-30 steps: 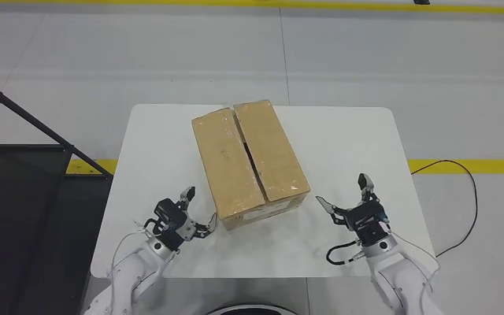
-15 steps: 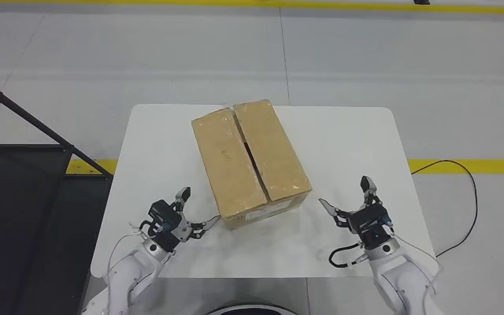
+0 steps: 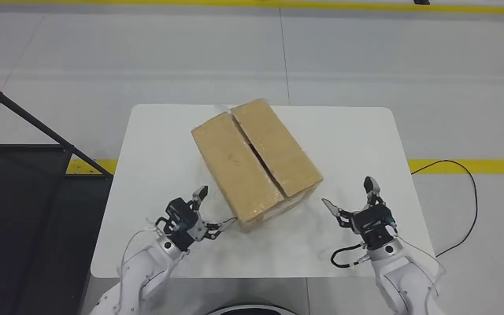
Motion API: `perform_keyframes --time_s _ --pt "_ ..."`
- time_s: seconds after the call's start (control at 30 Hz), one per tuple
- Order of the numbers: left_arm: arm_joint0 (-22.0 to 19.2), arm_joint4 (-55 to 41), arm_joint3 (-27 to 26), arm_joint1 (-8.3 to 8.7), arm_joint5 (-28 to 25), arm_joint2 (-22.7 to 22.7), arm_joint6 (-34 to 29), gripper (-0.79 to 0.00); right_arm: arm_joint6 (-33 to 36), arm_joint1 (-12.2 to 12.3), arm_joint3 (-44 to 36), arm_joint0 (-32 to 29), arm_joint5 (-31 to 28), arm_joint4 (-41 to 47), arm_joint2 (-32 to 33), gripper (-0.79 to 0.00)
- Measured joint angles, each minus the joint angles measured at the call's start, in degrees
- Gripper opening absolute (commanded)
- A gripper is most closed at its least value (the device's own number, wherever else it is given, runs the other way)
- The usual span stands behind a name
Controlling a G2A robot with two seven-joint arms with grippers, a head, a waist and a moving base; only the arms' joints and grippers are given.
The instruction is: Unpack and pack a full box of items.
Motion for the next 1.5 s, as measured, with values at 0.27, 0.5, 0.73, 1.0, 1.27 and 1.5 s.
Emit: perform_keyframes --time_s 0.27,0.5,0.73,1.0,1.27,1.5 --pt "-0.9 0.7 -0.7 -0.23 0.3 2.9 -1.5 0.000 1.9 0.2 -0.1 0.0 -5.5 3.4 0.9 0.000" --pt "-0.8 -0.8 -1.3 -0.25 0.6 3.2 -1.4 0.000 2.3 0.3 -0.1 0.1 -5.9 3.4 1.0 0.000" --pt "2.6 -5.6 -1.1 0.38 2.8 -3.8 0.6 0.000 3.6 0.2 2.2 2.5 -5.5 2.5 -0.2 0.000" --pt "6.2 -10.5 -0.3 0.87 5.5 -11.8 2.5 0.000 6.8 -0.9 11.1 10.9 0.6 5.9 -4.2 0.000" --pt "8.6 -14.7 -0.2 0.85 7.6 -16.0 3.6 0.000 7.2 -1.8 15.1 15.5 4.2 8.3 -7.2 0.000" --pt "9.9 -17.1 0.1 0.68 9.1 -17.9 4.1 0.000 8.2 -2.7 17.1 19.4 7.8 9.8 -10.1 0.000"
